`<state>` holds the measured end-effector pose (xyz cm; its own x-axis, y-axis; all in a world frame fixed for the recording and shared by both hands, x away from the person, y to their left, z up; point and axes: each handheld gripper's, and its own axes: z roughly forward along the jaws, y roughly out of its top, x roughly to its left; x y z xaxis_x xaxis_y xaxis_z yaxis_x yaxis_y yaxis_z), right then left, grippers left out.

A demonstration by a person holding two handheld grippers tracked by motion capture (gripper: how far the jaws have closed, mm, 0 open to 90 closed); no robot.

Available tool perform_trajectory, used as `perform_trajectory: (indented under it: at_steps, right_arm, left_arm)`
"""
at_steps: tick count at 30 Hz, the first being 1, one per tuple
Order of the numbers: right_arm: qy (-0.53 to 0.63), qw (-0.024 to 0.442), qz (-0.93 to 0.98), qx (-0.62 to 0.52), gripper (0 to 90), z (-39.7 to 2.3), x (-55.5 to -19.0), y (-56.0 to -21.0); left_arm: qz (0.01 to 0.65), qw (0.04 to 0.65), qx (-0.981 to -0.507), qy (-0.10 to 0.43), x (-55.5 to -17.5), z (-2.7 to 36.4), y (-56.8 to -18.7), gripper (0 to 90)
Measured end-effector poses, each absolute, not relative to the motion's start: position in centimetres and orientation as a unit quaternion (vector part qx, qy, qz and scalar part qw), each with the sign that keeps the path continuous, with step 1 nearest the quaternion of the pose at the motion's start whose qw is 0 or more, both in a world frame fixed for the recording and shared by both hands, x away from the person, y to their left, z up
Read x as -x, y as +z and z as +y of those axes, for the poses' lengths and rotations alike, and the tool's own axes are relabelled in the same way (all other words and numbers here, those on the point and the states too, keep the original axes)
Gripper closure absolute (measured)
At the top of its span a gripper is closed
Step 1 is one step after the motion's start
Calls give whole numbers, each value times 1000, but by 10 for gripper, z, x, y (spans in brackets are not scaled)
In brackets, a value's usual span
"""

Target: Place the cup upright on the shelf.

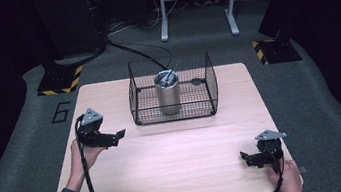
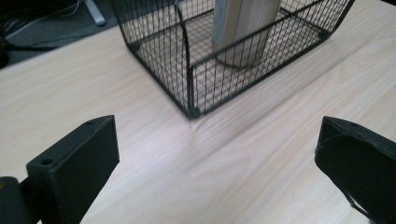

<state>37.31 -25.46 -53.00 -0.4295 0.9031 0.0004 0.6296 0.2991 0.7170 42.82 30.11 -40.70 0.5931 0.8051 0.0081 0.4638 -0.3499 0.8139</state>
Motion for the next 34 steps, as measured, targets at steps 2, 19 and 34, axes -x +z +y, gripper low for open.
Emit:
perform_trajectory:
  at_steps: [2, 19, 34]
  right_arm:
    - [332, 209, 777, -492, 0, -255, -373, -530]
    - [332, 207, 779, -490, 0, -254, -374, -530]
    - [330, 207, 782, -487, 0, -255, -374, -530]
  left_arm:
    - [402, 405, -795, 205, -425, 305, -411, 0]
    - [482, 389, -765, 174, -372, 363, -512, 0]
    - [489, 330, -780, 208, -373, 358, -531, 0]
